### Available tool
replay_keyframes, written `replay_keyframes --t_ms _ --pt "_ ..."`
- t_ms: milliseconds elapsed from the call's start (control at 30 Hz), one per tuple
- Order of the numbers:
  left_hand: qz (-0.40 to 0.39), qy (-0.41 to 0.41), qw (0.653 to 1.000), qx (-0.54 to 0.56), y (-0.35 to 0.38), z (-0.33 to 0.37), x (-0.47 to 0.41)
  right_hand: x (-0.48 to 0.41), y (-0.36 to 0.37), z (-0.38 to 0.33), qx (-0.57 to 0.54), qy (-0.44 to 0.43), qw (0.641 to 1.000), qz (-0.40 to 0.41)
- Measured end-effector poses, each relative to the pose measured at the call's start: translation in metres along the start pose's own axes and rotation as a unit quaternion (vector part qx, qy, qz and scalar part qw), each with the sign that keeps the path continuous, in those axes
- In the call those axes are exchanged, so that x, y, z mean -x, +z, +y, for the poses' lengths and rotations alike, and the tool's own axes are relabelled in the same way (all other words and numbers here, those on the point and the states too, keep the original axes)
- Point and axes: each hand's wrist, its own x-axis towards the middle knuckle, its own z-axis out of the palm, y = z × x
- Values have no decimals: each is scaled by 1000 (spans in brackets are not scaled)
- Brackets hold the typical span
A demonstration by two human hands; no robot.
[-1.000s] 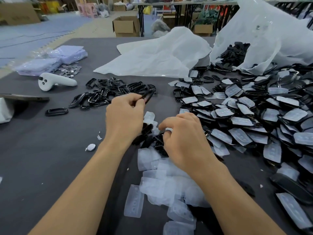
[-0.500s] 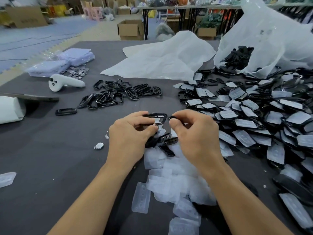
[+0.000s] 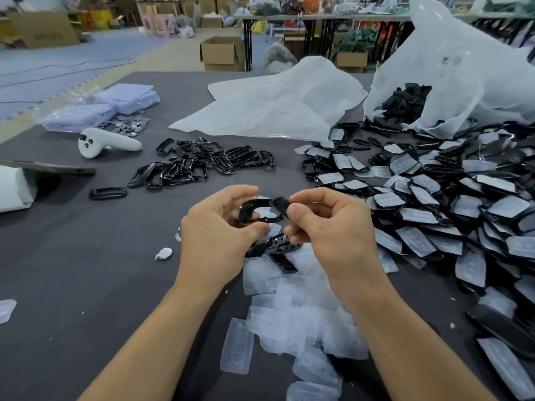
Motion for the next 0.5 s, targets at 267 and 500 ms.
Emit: replay_keyframes --t_ms 267,500 --pt "-32 -29 997 60 -1 3 -1 1 -1 0 21 -6 1000 -13" --pt "-60 -61 991 103 -2 3 -1 -2 -8 -2 54 -72 994 54"
